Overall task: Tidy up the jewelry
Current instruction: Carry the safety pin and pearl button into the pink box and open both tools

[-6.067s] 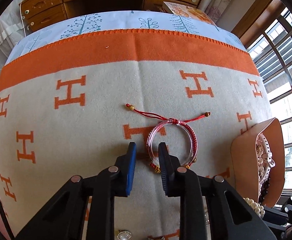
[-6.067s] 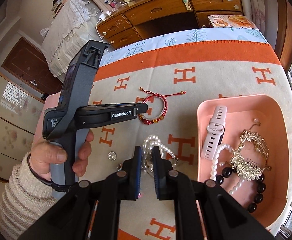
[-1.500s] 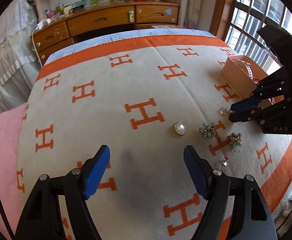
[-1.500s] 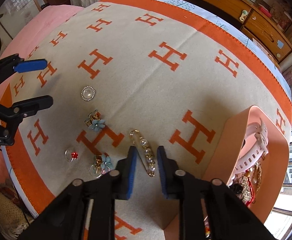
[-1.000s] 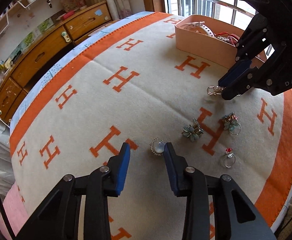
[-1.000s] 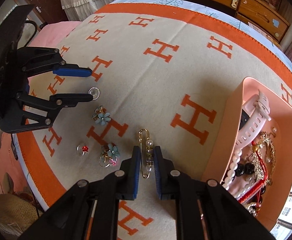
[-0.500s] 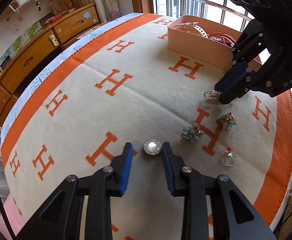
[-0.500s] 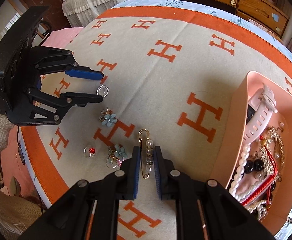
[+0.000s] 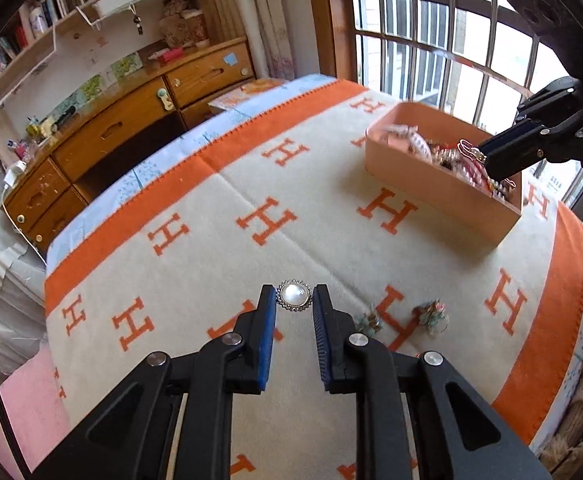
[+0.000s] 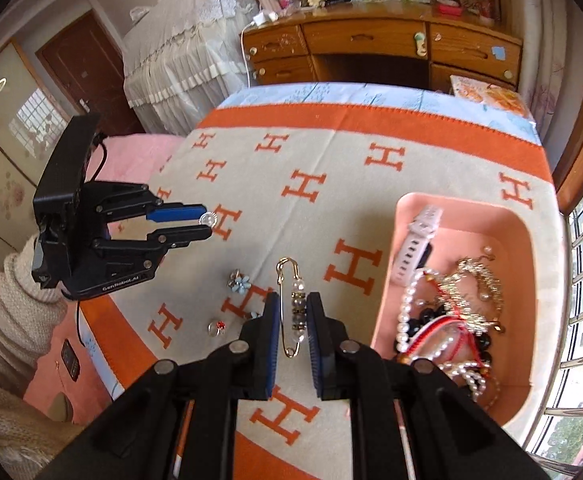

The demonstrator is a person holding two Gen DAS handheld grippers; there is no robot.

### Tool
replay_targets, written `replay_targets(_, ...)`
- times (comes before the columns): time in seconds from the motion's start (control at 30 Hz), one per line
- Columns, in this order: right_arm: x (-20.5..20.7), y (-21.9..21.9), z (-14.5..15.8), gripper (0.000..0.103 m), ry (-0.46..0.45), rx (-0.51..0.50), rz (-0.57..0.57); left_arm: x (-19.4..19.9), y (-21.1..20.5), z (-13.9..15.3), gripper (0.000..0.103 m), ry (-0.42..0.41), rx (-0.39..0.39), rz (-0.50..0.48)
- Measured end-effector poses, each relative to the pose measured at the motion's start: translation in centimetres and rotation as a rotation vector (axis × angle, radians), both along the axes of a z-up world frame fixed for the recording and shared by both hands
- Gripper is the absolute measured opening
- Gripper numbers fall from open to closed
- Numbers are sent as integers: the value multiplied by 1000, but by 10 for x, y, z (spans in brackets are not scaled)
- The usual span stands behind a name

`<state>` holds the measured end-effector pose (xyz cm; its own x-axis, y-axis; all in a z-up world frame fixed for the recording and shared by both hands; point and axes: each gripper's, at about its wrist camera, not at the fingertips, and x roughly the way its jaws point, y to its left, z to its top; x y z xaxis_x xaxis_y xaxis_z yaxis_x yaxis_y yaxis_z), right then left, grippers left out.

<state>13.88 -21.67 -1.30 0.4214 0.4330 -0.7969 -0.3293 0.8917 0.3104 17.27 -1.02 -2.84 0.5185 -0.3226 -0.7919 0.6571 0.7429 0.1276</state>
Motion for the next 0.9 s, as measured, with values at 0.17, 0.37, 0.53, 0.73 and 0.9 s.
replay_targets(0.17,-21,-52,35,13,-94,53,-155,-22,-38,52,16,-69,-91,7)
replay_targets(0.37,-33,-103,26,13,-78,43,-338,-37,-107,69,16,-75,-167,32)
replay_targets(0.53,-30,-122,-4,13,-4,55,-389,-17,-155,45,16,5,-181,76)
replay_targets(0.73,-22,-124,-34,13,43,27,-392,14,-189,17,16,33,-185,153)
replay_targets(0.9,-10,-114,-48,14,77,-30,-375,33,-186,-6,17,92,-199,245)
